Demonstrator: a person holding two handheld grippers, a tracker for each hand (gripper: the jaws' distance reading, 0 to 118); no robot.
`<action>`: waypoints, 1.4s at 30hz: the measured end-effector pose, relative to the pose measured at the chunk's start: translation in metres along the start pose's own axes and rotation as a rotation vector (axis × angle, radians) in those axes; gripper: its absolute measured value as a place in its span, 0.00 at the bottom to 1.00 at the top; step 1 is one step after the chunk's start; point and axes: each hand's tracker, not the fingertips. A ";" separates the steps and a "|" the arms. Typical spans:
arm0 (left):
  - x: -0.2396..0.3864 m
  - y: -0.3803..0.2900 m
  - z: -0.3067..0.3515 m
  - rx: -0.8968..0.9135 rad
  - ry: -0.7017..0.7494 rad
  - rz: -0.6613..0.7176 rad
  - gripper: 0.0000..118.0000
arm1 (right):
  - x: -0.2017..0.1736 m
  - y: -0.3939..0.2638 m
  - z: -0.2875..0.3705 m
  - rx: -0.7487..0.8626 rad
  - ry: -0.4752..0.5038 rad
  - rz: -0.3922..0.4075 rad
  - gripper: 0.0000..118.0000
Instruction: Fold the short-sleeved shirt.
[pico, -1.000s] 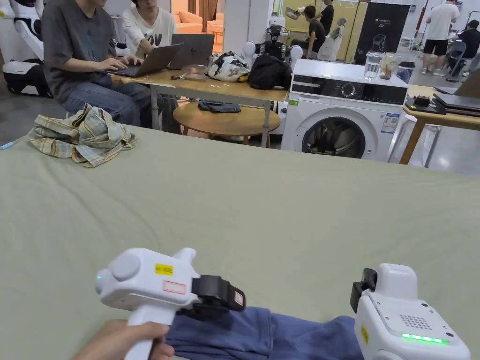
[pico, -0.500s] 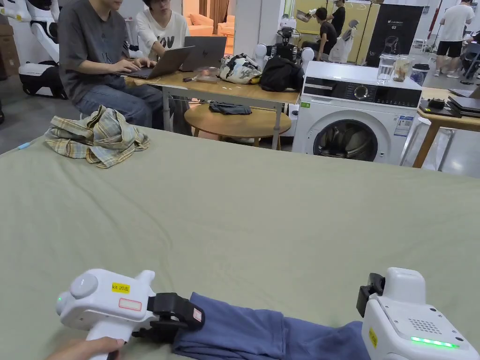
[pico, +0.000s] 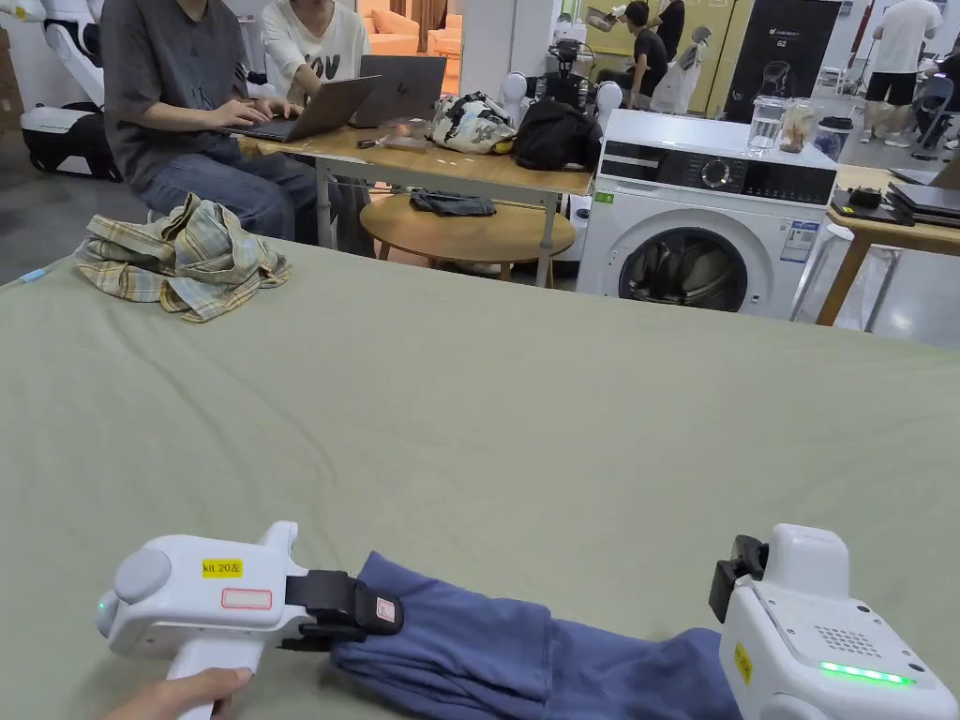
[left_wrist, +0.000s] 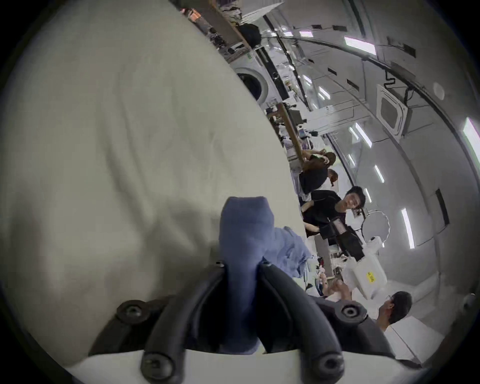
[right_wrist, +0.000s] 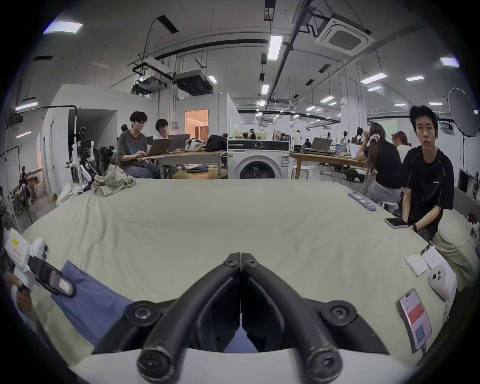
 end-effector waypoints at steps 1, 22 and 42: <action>0.014 -0.001 0.011 0.025 0.016 -0.023 0.05 | 0.001 0.001 0.000 0.001 0.000 0.001 0.00; 0.153 0.016 0.055 0.018 0.438 -0.214 0.05 | 0.000 0.015 0.000 0.027 0.020 0.012 0.00; 0.191 -0.020 -0.164 -0.238 0.508 -0.261 0.06 | 0.029 0.002 0.010 -0.006 -0.034 0.017 0.00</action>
